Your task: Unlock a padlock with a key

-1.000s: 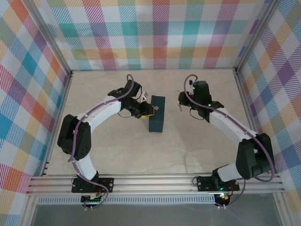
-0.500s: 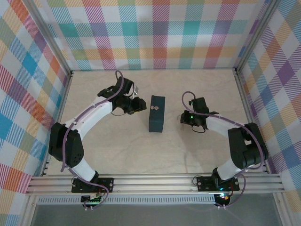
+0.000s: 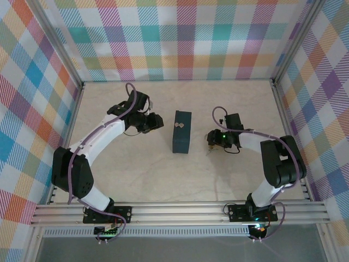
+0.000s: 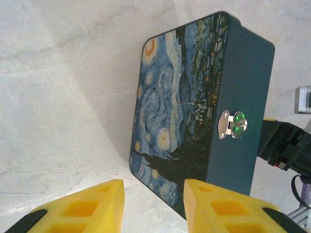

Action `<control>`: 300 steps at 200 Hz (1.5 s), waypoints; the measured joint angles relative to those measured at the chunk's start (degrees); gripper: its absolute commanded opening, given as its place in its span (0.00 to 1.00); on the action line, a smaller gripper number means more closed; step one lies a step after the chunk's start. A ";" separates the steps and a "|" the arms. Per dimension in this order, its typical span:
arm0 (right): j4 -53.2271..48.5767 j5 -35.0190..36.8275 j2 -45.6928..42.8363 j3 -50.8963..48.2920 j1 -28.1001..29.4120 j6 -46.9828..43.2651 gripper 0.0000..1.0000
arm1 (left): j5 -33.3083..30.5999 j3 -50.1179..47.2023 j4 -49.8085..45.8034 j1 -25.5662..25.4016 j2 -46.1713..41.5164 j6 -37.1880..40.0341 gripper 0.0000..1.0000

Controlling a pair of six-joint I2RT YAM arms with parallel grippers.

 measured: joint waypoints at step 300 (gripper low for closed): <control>-23.56 29.94 7.21 29.66 31.98 13.90 0.90 | -0.17 -7.85 0.02 7.52 -6.86 -0.02 0.34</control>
